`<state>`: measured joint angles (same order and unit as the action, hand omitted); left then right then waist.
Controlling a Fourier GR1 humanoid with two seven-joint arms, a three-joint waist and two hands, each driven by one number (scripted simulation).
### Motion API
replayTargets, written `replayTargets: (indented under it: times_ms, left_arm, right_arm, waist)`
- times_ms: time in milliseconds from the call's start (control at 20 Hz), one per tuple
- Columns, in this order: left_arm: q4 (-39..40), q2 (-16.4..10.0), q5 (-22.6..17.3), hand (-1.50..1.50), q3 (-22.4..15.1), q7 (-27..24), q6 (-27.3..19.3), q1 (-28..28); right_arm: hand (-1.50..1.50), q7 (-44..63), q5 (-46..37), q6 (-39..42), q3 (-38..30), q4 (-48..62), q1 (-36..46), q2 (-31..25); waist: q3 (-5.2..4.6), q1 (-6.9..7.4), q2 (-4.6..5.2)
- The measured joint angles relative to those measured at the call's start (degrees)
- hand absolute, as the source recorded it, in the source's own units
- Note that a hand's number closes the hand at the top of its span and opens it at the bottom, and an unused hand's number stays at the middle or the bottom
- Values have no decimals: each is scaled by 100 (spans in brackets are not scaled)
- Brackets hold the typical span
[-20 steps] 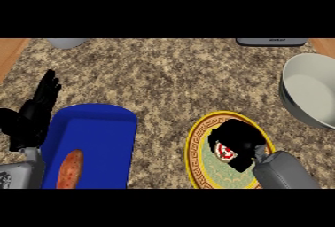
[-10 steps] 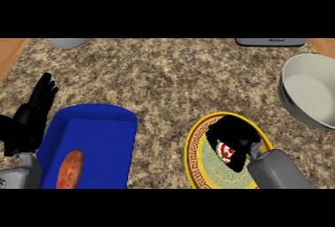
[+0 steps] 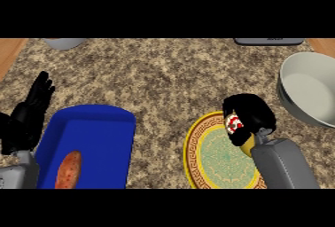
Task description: Pick the cupcake from the plate and place it in the bowl
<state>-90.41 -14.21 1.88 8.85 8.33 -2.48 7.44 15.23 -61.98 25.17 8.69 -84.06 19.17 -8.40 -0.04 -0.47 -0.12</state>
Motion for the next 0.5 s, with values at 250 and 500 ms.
replayTargets:
  times_ms: [250,500]
  left_arm:
    - [-55,26,-3,0,-12,12,13,-60]
    - [1,38,16,0,-8,49,-7,-16]
  right_arm:
    - [150,962,-318,-113,-324,-906,318,67]
    - [150,1660,-554,-248,-698,-1960,847,51]
  waist:
    - [0,-18,-26]
    - [-1,-43,-37]
